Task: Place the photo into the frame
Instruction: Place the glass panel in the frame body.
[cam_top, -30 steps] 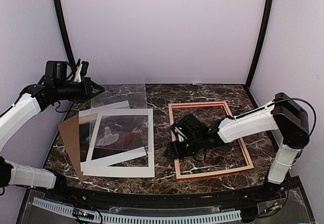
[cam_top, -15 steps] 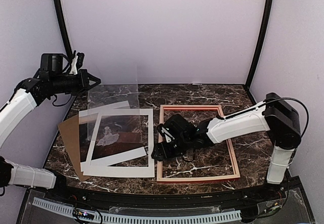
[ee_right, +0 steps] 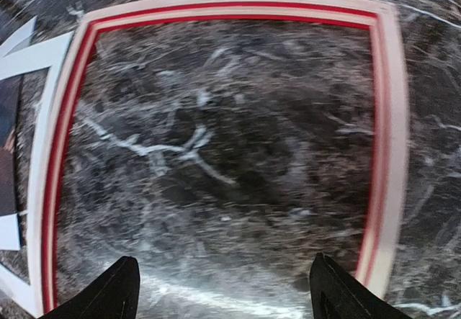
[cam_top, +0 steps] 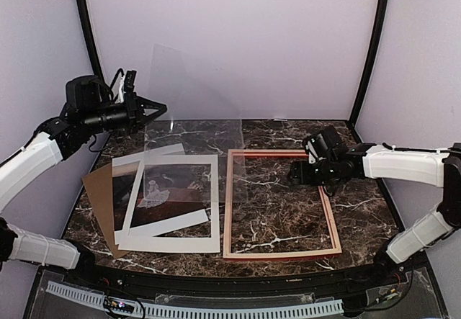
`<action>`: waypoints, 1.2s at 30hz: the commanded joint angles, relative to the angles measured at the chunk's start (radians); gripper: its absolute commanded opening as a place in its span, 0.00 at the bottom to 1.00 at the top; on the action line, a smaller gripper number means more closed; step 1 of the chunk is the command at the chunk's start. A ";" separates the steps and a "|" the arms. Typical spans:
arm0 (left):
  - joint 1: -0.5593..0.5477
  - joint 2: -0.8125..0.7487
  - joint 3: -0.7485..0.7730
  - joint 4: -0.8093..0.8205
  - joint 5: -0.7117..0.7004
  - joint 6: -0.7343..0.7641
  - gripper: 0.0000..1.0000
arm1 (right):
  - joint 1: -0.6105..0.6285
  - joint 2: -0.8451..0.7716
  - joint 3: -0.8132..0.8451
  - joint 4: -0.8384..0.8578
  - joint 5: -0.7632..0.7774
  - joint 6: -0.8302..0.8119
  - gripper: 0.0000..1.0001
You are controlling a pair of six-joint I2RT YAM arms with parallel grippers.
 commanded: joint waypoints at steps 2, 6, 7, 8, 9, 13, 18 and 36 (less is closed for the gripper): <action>-0.132 0.100 -0.069 0.332 0.001 -0.184 0.00 | -0.203 -0.048 -0.033 -0.031 -0.004 -0.111 0.83; -0.241 0.227 -0.053 0.444 -0.033 -0.233 0.00 | -0.325 -0.058 -0.022 -0.037 -0.030 -0.149 0.84; -0.256 0.272 -0.050 0.480 -0.047 -0.240 0.00 | -0.353 -0.059 -0.018 -0.036 -0.037 -0.155 0.85; -0.289 0.293 -0.044 0.498 -0.054 -0.261 0.00 | -0.382 -0.061 -0.013 -0.037 -0.044 -0.160 0.94; -0.302 0.339 -0.042 0.546 -0.064 -0.273 0.00 | -0.408 -0.061 -0.005 -0.041 -0.050 -0.166 0.98; -0.378 0.480 -0.025 0.702 -0.079 -0.372 0.00 | -0.503 -0.066 0.020 -0.052 -0.080 -0.179 0.99; -0.450 0.621 0.042 0.824 -0.108 -0.449 0.00 | -0.543 -0.081 0.021 -0.046 -0.094 -0.172 0.99; -0.489 0.897 0.097 1.016 -0.205 -0.648 0.00 | -0.552 -0.073 0.034 -0.064 -0.118 -0.166 0.99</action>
